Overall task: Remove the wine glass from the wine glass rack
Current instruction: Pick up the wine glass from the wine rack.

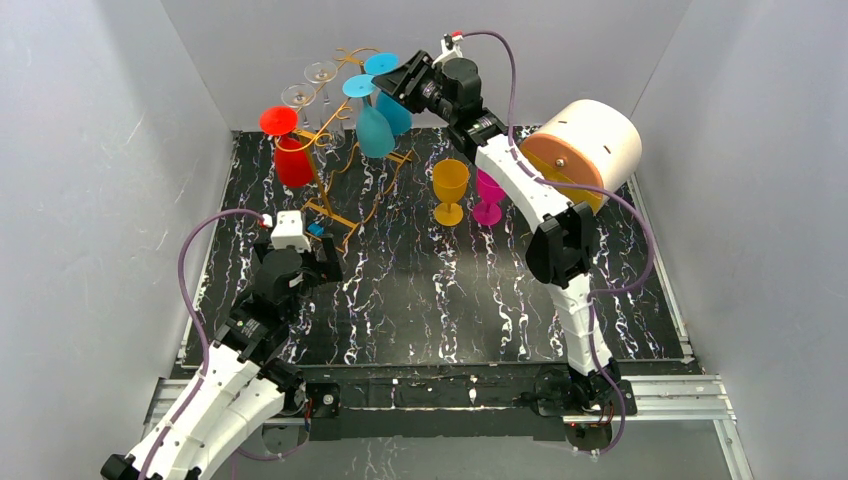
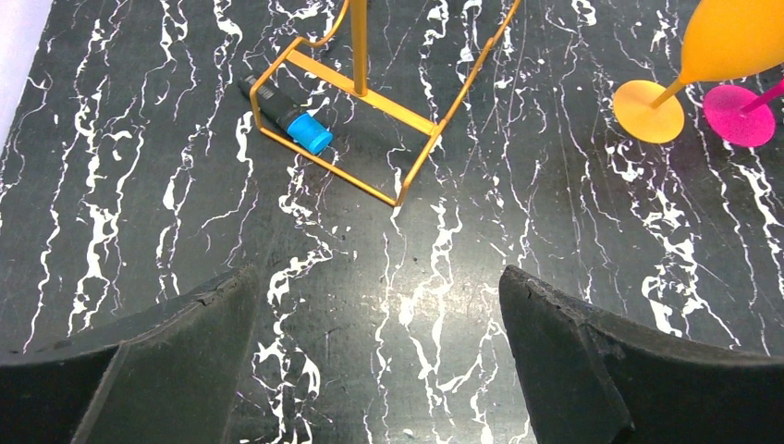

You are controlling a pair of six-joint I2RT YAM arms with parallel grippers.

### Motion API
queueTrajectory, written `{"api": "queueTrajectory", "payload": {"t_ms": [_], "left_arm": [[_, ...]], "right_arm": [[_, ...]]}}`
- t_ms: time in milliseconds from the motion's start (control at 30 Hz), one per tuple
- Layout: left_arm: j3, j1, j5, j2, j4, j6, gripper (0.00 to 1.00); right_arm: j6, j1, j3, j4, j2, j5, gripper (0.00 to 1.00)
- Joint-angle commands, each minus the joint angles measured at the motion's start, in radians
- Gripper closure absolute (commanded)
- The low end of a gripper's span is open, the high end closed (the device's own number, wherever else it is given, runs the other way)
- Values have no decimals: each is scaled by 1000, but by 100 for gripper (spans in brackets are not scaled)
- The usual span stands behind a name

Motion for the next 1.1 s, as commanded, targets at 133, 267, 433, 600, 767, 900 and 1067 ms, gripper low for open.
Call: {"api": "queueTrajectory", "payload": {"t_ms": [133, 267, 433, 600, 767, 900, 1067], "left_arm": [[31, 13, 41, -12, 24, -15, 2], [21, 15, 51, -8, 32, -14, 2], [23, 21, 73, -1, 35, -7, 2], [23, 24, 71, -3, 31, -9, 2], [21, 31, 117, 5, 36, -13, 2], [27, 38, 83, 9, 21, -8, 2], [29, 41, 84, 8, 15, -3, 2]], "right_arm": [[47, -1, 72, 81, 37, -23, 54], [50, -1, 85, 99, 52, -22, 59], [47, -1, 80, 96, 51, -8, 62], [65, 0, 85, 117, 66, -7, 66], [78, 0, 85, 126, 74, -13, 75], [96, -1, 46, 138, 46, 7, 82], [117, -1, 31, 132, 22, 9, 88]]}}
